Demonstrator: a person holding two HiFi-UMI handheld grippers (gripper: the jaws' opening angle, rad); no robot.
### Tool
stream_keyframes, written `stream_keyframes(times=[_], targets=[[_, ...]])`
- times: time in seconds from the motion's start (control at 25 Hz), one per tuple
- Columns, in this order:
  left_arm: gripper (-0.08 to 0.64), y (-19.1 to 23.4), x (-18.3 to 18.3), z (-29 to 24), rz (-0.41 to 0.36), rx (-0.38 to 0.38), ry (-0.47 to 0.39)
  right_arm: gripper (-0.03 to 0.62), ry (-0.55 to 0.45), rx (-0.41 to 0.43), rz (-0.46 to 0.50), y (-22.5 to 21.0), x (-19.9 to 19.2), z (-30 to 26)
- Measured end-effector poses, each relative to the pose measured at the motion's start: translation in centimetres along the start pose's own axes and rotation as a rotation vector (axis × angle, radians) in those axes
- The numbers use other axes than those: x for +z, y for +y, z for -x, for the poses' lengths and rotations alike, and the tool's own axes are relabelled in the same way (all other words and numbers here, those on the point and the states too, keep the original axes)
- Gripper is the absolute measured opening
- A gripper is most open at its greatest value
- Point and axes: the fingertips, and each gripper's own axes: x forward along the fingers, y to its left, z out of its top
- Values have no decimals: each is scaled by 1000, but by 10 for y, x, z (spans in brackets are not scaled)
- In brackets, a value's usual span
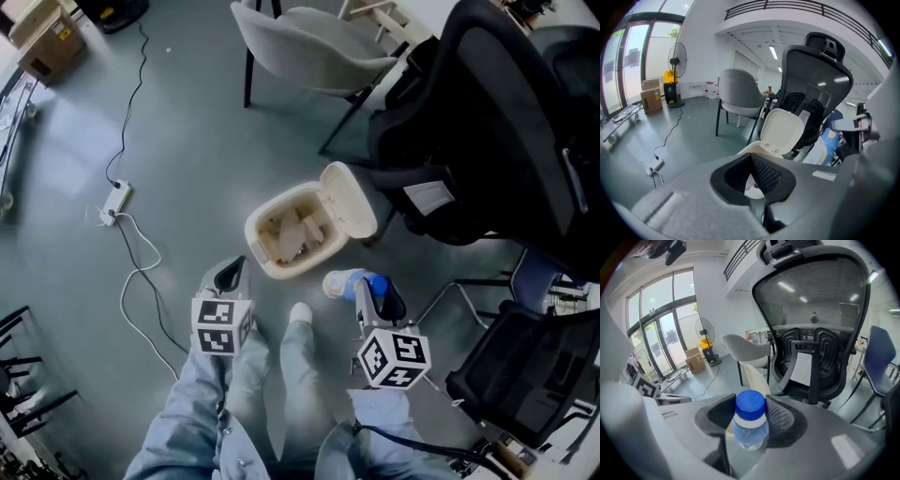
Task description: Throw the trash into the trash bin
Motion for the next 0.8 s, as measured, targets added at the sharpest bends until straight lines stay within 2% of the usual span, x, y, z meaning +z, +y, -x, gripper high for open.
stream_keyframes(times=[0.16,0.36,0.64,0.8], targets=[[9,-3,22,21,9,18,-36,196,-17,44,28,22,17,-1],[8,13,38,29,-3,61,-59,196,-26,95,68,44,31,-12],[9,45,32,40,22,114,-72,196,0,150,78,67,30,-50],[9,67,19,43,76,152,-70,196,29,176,96,84,25,-77]])
